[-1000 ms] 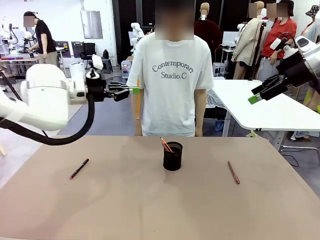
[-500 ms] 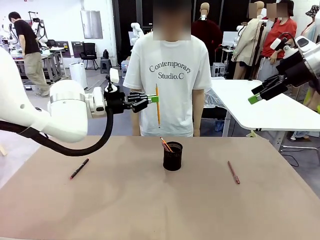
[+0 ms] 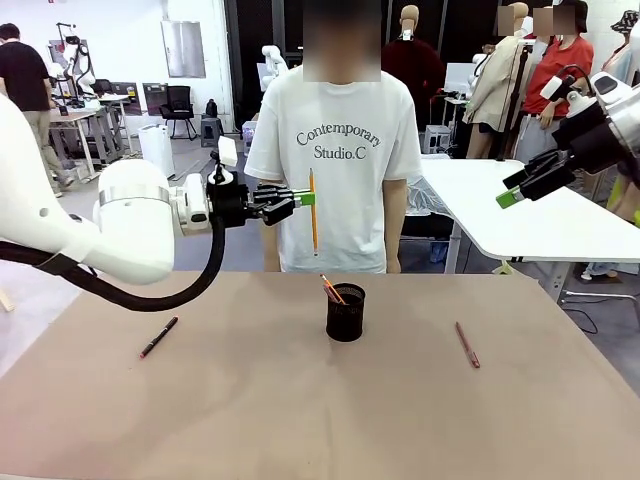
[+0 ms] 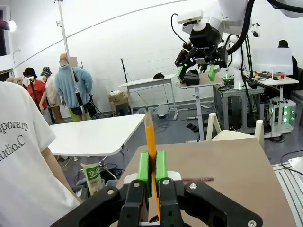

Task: Place the pens into the pen holder.
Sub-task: Pick up a writing instrument from the table and place it into the Pen holder.

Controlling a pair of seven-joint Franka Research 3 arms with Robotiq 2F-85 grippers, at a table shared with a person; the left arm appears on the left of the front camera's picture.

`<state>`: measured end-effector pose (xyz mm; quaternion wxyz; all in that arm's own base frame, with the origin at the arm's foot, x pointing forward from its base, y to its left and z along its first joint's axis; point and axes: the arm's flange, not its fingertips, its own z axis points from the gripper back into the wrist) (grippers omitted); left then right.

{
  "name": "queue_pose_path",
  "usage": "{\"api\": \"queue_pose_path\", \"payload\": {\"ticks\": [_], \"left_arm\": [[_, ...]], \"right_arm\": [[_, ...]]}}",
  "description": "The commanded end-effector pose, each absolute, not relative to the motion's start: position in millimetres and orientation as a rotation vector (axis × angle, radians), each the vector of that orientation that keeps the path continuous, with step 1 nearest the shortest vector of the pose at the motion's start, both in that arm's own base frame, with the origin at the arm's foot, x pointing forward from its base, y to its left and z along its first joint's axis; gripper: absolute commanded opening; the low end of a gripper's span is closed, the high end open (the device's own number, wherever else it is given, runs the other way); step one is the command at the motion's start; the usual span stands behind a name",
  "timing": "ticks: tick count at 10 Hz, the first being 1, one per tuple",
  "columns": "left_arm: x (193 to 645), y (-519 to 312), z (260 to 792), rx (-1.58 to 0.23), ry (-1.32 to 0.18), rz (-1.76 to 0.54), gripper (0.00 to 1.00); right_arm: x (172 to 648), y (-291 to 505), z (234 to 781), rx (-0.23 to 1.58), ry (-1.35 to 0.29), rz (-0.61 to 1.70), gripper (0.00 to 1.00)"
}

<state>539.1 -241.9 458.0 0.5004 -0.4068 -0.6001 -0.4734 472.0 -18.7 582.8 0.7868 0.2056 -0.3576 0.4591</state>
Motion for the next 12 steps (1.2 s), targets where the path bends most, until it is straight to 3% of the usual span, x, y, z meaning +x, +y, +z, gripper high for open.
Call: {"api": "queue_pose_path", "payload": {"ticks": [1, 4, 7, 12], "left_arm": [[549, -252, 443, -1.015, -1.439, -1.115, 0.00], [569, -286, 419, -1.091, -1.462, -1.127, 0.00], [593, -316, 393, -1.140, -1.363, -1.176, 0.00], [622, -320, 364, -1.074, -1.339, -1.175, 0.00]], "right_arm": [[473, -18, 586, 0.440, -0.776, 0.989, 1.00], [473, -18, 586, 0.440, -0.776, 0.989, 1.00], [473, -18, 586, 0.440, -0.776, 0.989, 1.00], [473, -18, 586, 0.440, -0.776, 0.989, 1.00]]}}
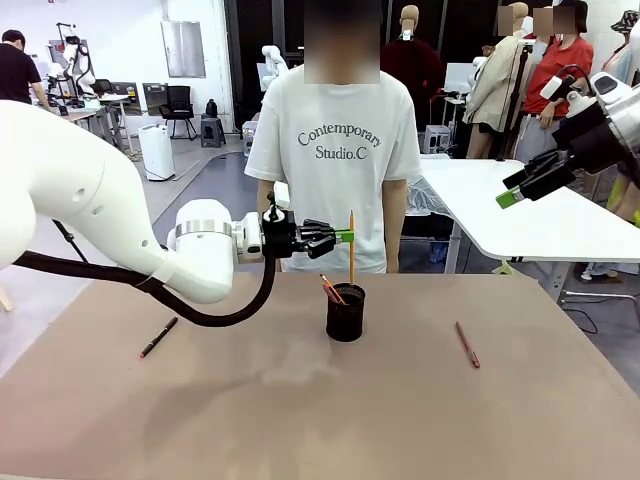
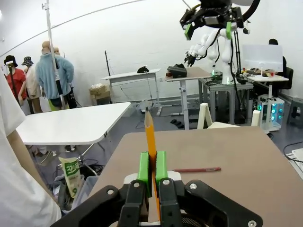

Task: Place the pens into the pen holder.
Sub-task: Pick up a writing instrument from the table and place it into the Pen holder.

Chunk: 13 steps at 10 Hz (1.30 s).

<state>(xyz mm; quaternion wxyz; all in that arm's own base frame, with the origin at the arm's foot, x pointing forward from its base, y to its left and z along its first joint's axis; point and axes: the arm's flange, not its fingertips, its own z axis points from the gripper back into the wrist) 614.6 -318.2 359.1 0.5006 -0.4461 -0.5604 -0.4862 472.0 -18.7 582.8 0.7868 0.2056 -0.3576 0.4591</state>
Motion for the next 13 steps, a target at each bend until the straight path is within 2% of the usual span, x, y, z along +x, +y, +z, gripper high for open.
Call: {"api": "queue_pose_path", "payload": {"ticks": [1, 4, 9, 10, 13], "left_arm": [[624, -320, 360, -1.074, -1.334, -1.172, 0.00], [630, -318, 351, -1.110, -1.311, -1.162, 0.00], [621, -316, 356, -1.096, -1.298, -1.200, 0.96], [619, -317, 358, -1.088, -1.303, -1.199, 1.00], [609, -312, 368, -1.048, -1.297, -1.201, 1.00]], "right_arm": [[473, -18, 586, 0.440, -0.776, 0.989, 1.00], [473, -18, 586, 0.440, -0.776, 0.989, 1.00], [473, -18, 586, 0.440, -0.776, 0.989, 1.00], [473, -18, 586, 0.440, -0.776, 0.989, 1.00], [473, -18, 586, 0.440, -0.776, 0.989, 1.00]]}}
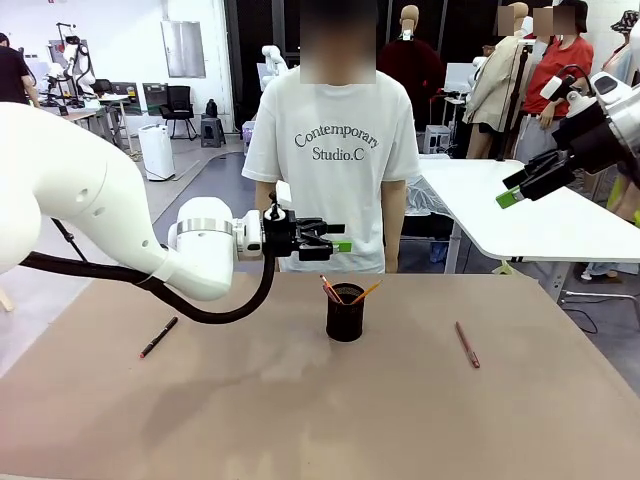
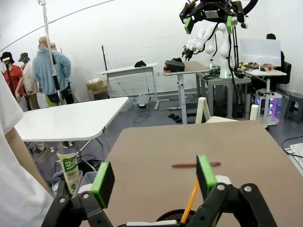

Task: Place the pens into the pen holder.
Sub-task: Pick up a writing instrument from the table and place it into the Pen holder.

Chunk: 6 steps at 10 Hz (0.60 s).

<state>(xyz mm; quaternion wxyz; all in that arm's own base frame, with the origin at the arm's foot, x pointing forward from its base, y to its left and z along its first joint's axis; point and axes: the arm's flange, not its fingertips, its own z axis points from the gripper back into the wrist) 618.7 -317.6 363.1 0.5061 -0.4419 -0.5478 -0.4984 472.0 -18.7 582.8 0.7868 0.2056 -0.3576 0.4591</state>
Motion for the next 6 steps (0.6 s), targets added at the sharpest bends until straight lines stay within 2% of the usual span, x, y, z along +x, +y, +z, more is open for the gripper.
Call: {"api": "queue_pose_path", "payload": {"ticks": [1, 3, 4, 6], "left_arm": [[605, -311, 372, -1.041, -1.298, -1.189, 1.00], [594, -307, 379, -0.983, -1.252, -1.242, 1.00], [613, -313, 371, -1.042, -1.314, -1.198, 1.00], [613, -313, 371, -1.042, -1.314, -1.198, 1.00]], "right_arm": [[473, -18, 586, 0.440, -0.776, 0.989, 1.00], [473, -18, 586, 0.440, -0.776, 0.989, 1.00], [473, -18, 586, 0.440, -0.776, 0.989, 1.00], [473, -18, 586, 0.440, -0.776, 0.989, 1.00]]}}
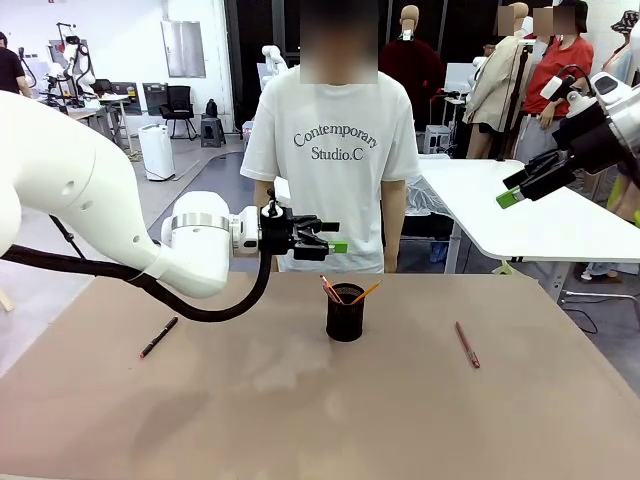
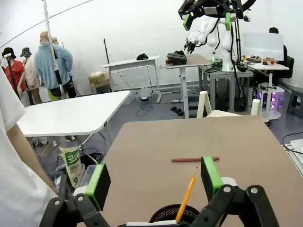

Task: Place the pens into the pen holder.
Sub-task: Pick up a writing instrument from the table and place it into the Pen holder.

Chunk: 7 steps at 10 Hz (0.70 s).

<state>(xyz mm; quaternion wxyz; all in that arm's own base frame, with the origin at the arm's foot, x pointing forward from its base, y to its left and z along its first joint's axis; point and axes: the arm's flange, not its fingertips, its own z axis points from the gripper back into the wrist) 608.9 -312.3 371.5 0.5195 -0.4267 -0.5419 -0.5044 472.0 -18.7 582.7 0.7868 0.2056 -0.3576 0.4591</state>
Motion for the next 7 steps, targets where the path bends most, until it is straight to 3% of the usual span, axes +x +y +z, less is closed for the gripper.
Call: {"api": "queue_pose_path", "payload": {"ticks": [1, 3, 7], "left_arm": [[613, -313, 371, -1.042, -1.314, -1.198, 1.00], [610, -313, 370, -1.025, -1.299, -1.209, 1.00], [580, -267, 429, -0.877, -1.063, -1.246, 1.00]], "right_arm": [[473, -18, 586, 0.440, -0.776, 0.989, 1.00], [473, -18, 586, 0.440, -0.776, 0.989, 1.00], [473, -18, 586, 0.440, -0.776, 0.989, 1.00]]}}
